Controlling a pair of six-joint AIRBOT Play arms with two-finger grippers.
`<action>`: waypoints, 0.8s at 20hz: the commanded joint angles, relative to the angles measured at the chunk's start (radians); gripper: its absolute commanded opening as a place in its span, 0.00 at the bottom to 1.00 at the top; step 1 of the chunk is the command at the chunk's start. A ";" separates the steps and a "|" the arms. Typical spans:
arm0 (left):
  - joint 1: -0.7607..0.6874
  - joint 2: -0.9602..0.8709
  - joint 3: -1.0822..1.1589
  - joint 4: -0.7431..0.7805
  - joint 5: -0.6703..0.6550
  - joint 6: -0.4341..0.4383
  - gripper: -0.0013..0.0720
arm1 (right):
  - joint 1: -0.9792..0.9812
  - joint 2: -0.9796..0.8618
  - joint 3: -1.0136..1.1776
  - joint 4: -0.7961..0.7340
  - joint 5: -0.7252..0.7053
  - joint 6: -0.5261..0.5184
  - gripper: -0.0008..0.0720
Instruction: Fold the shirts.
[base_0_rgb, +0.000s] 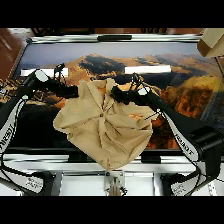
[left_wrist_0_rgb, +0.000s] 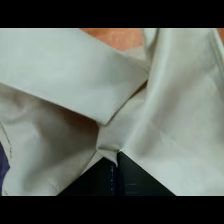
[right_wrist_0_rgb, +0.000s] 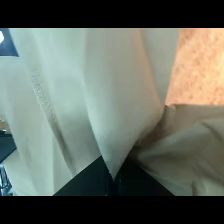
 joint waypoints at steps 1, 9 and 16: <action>-0.002 0.012 0.006 -0.003 0.000 0.003 0.08 | -0.024 0.015 0.066 -0.039 0.054 -0.085 0.09; -0.016 0.027 0.576 -0.361 0.062 0.124 0.08 | -0.175 0.169 0.357 -0.232 -0.055 -0.156 0.09; -0.010 0.264 0.571 -0.361 0.072 0.263 0.08 | -0.192 0.441 0.502 -0.435 0.187 -0.183 0.09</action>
